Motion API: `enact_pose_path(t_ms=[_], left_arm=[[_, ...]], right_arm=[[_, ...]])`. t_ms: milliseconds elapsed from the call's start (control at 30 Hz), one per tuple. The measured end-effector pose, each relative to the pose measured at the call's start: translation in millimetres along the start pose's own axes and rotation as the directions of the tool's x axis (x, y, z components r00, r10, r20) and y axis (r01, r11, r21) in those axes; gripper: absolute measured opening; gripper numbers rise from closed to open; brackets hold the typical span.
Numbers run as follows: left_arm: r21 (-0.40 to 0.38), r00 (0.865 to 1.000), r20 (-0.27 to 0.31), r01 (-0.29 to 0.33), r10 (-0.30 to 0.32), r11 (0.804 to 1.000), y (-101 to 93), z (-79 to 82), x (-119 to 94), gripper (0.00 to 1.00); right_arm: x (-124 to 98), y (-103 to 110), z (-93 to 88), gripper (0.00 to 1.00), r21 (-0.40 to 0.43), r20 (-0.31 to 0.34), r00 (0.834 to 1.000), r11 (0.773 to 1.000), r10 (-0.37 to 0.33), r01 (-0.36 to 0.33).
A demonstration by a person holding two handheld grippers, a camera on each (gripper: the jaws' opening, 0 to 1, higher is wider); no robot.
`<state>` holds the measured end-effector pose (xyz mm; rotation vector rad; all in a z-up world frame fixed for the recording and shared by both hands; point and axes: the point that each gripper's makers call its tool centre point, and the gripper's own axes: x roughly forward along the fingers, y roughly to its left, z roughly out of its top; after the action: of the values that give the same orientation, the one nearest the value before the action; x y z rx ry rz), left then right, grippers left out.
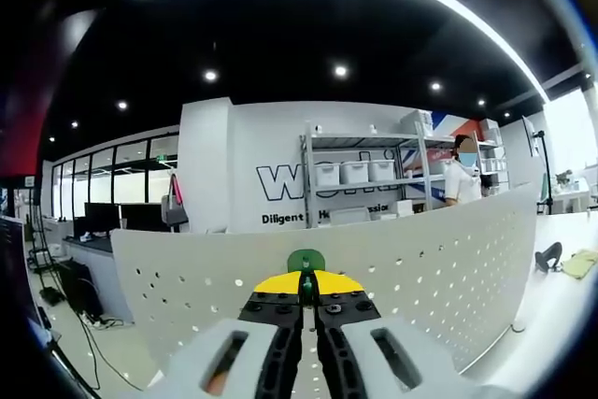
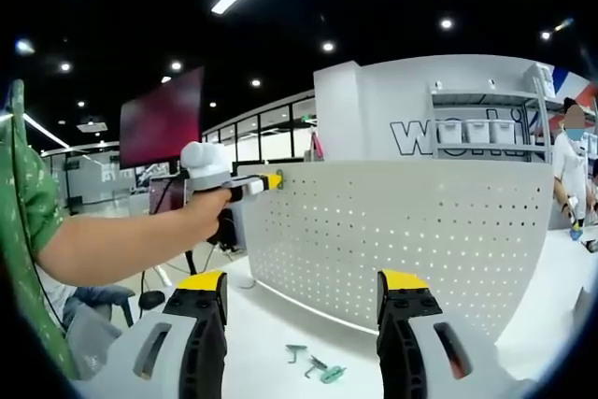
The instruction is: Insert the hook assembly into the mounting plate slot until the hook locks in place.
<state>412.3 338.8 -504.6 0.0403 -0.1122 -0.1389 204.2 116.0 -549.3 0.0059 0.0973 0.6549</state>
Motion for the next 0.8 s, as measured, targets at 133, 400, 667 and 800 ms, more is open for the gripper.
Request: enact_pose_path(t_ms=[133, 400, 667, 800], left_arm=[[-0.001, 1.000, -0.001, 0.002, -0.002, 1.000, -1.7, -0.8, 1.4, 0.03], [-0.005, 1.000, -0.005, -0.001, 0.001, 1.000, -1.5, -2.8, 4.0, 0.03], [-0.006, 1.000, -0.012, 0.000, 0.000, 1.000, -1.3, -5.8, 5.8, 0.03], [-0.006, 1.000, -0.012, -0.001, 0.001, 1.000, -1.2, -6.8, 6.0, 0.03]], right_arm=[[-1.2, -0.9, -0.1, 0.66, -0.001, -0.002, 1.000, 1.000, -0.003, 0.003], [-1.3, -1.8, 0.2, 0.66, -0.002, -0.002, 1.000, 1.000, -0.006, 0.006], [-1.8, -2.1, -0.1, 0.66, 0.002, 0.000, 1.000, 1.000, -0.008, 0.008], [-1.9, -2.6, 0.2, 0.65, 0.003, 0.001, 1.000, 1.000, -0.010, 0.010]])
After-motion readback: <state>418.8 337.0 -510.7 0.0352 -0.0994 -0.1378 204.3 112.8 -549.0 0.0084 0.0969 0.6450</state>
